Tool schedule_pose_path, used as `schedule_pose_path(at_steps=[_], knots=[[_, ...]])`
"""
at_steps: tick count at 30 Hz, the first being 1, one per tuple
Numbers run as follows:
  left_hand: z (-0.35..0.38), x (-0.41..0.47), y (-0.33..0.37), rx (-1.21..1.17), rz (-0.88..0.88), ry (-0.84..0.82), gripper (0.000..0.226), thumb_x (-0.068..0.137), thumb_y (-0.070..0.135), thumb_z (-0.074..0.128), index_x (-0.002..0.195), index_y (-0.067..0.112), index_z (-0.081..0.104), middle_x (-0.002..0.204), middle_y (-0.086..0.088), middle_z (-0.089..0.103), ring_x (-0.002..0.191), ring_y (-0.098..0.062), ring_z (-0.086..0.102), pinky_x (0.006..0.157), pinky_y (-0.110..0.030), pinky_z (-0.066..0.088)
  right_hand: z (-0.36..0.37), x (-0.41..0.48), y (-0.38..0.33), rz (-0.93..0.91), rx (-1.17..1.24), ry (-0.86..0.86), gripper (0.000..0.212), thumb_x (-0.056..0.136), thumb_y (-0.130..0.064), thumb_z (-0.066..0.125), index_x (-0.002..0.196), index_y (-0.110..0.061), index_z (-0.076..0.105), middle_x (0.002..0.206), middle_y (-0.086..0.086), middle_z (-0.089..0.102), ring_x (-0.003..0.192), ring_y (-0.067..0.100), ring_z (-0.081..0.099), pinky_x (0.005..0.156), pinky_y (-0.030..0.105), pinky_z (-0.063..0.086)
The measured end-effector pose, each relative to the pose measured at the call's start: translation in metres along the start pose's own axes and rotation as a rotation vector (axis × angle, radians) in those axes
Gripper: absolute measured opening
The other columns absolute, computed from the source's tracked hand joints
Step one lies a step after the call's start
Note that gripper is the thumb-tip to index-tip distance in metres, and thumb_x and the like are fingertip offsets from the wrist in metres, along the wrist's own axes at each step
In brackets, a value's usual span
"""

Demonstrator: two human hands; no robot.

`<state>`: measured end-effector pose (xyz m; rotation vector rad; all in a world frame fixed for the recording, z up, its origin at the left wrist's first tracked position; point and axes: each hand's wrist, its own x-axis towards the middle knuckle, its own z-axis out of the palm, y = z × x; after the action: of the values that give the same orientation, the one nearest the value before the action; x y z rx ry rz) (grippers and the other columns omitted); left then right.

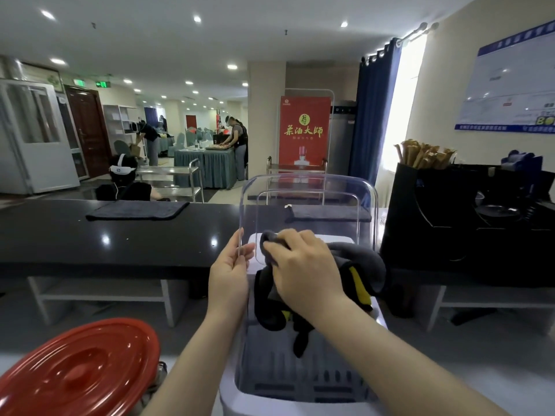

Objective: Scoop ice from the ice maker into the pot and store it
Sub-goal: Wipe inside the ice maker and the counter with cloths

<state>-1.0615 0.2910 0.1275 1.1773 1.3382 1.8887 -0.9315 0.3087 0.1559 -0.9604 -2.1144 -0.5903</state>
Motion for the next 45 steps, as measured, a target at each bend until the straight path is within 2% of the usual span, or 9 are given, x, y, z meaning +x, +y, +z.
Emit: schedule_pose_path(at_steps=[5, 11, 16, 18, 21, 24, 32, 40, 45], knots=[[-0.004, -0.002, -0.004, -0.002, -0.033, 0.001, 0.046, 0.098, -0.002, 0.038, 0.137, 0.02, 0.047, 0.112, 0.007, 0.066, 0.108, -0.002, 0.059, 0.098, -0.023, 0.044, 0.008, -0.012, -0.01, -0.187, -0.094, -0.096, 0.018, 0.071, -0.022, 0.066, 0.088, -0.02, 0.07, 0.087, 0.001, 0.062, 0.075, 0.025, 0.053, 0.062, 0.035, 0.044], [-0.004, -0.006, -0.003, 0.027, -0.039, 0.01, 0.046, 0.097, 0.003, 0.04, 0.138, 0.023, 0.046, 0.111, 0.013, 0.063, 0.113, 0.002, 0.055, 0.107, -0.032, 0.039, -0.001, 0.019, -0.005, -0.02, -0.032, 0.031, 0.017, 0.072, -0.016, 0.069, 0.089, -0.016, 0.068, 0.09, 0.003, 0.064, 0.074, 0.029, 0.057, 0.062, 0.036, 0.044], [-0.006, -0.005, -0.005, 0.048, -0.03, -0.007, 0.045, 0.096, 0.004, 0.043, 0.135, 0.025, 0.05, 0.127, 0.004, 0.061, 0.118, -0.008, 0.056, 0.106, -0.038, 0.041, 0.009, -0.007, -0.01, -0.127, 0.04, 0.057, 0.007, 0.077, -0.016, 0.063, 0.084, -0.016, 0.062, 0.086, 0.003, 0.064, 0.074, 0.028, 0.058, 0.065, 0.038, 0.045], [-0.006, -0.005, -0.005, 0.073, -0.027, 0.011, 0.045, 0.097, 0.003, 0.042, 0.135, 0.026, 0.05, 0.124, 0.004, 0.062, 0.118, -0.01, 0.056, 0.106, -0.038, 0.041, 0.008, -0.019, -0.009, -0.142, -0.026, -0.021, 0.017, 0.075, -0.024, 0.066, 0.091, -0.018, 0.066, 0.097, 0.004, 0.066, 0.087, 0.03, 0.061, 0.079, 0.047, 0.049], [-0.006, -0.009, -0.001, 0.114, -0.016, 0.008, 0.046, 0.098, 0.003, 0.038, 0.137, 0.028, 0.046, 0.119, 0.007, 0.063, 0.117, -0.006, 0.055, 0.103, -0.03, 0.042, 0.001, -0.03, -0.002, -0.137, -0.155, -0.189, 0.053, 0.064, -0.04, 0.078, 0.112, -0.024, 0.064, 0.126, 0.01, 0.058, 0.114, 0.04, 0.054, 0.092, 0.072, 0.036], [-0.008, -0.012, 0.001, 0.215, 0.018, -0.027, 0.046, 0.1, 0.006, 0.037, 0.14, 0.027, 0.041, 0.125, 0.003, 0.06, 0.118, -0.004, 0.052, 0.098, -0.021, 0.039, -0.008, -0.04, 0.008, -0.153, -0.173, -0.273, 0.06, 0.061, -0.032, 0.079, 0.119, -0.028, 0.06, 0.138, 0.012, 0.049, 0.118, 0.044, 0.05, 0.085, 0.062, 0.047], [-0.019, -0.018, -0.001, 0.302, 0.028, -0.085, 0.041, 0.1, 0.03, 0.044, 0.141, 0.023, 0.044, 0.139, 0.012, 0.049, 0.123, 0.003, 0.042, 0.098, -0.014, 0.031, -0.042, -0.059, 0.039, -0.16, -0.168, -0.309, 0.051, 0.052, -0.019, 0.078, 0.101, -0.026, 0.07, 0.114, 0.009, 0.059, 0.091, 0.034, 0.058, 0.062, 0.042, 0.05], [-0.022, -0.026, -0.009, 0.402, 0.048, -0.086, 0.043, 0.101, 0.03, 0.039, 0.143, 0.023, 0.038, 0.139, 0.01, 0.049, 0.127, -0.003, 0.041, 0.098, -0.017, 0.03, -0.064, -0.065, 0.032, -0.143, -0.01, -0.281, 0.055, 0.062, -0.033, 0.075, 0.114, -0.017, 0.062, 0.11, 0.013, 0.05, 0.088, 0.031, 0.054, 0.068, 0.04, 0.055], [-0.022, -0.034, -0.003, 0.598, 0.198, -0.084, 0.063, 0.098, 0.01, 0.043, 0.151, 0.022, 0.011, 0.155, 0.008, 0.021, 0.136, -0.001, 0.024, 0.1, -0.014, 0.021, -0.043, -0.057, 0.009, -0.227, 0.027, -0.383, 0.049, 0.066, -0.035, 0.071, 0.111, -0.018, 0.061, 0.11, 0.013, 0.052, 0.088, 0.033, 0.054, 0.069, 0.042, 0.054]])
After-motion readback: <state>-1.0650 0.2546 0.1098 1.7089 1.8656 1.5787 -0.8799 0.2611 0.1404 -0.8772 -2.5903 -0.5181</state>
